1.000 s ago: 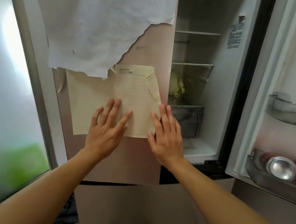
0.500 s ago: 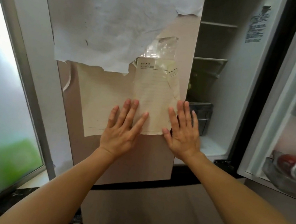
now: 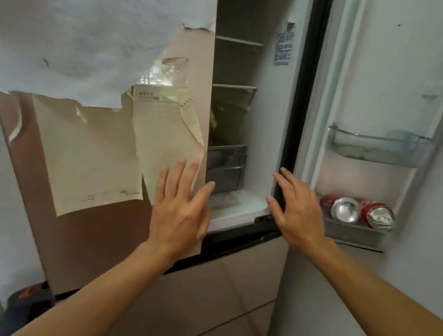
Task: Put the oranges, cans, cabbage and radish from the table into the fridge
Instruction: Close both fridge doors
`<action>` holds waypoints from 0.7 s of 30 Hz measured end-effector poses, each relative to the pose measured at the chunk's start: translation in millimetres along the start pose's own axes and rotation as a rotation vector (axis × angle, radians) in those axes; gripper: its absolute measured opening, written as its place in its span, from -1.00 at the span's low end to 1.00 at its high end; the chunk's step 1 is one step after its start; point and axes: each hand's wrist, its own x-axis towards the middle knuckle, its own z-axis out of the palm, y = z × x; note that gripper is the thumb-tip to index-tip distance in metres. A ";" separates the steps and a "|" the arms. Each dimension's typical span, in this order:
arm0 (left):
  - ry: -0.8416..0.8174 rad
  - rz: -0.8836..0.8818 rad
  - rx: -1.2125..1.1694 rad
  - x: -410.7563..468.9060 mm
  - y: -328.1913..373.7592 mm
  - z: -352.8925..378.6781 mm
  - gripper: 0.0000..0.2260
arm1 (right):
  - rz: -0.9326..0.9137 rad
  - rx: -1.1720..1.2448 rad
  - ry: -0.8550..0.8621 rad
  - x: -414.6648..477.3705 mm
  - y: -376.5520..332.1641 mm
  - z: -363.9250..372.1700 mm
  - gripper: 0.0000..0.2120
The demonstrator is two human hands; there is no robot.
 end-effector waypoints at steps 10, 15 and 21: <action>-0.305 0.211 -0.457 44.9 188.2 59.2 -0.68 | 0.514 0.051 0.252 -34.4 145.7 -110.0 -0.71; -0.314 0.196 -0.451 84.5 269.8 96.9 -0.60 | 0.734 0.130 0.201 -39.2 234.9 -108.6 -0.73; -0.479 0.147 -0.237 116.6 317.5 143.2 -0.45 | 0.822 0.336 0.039 -31.5 286.1 -77.9 -0.53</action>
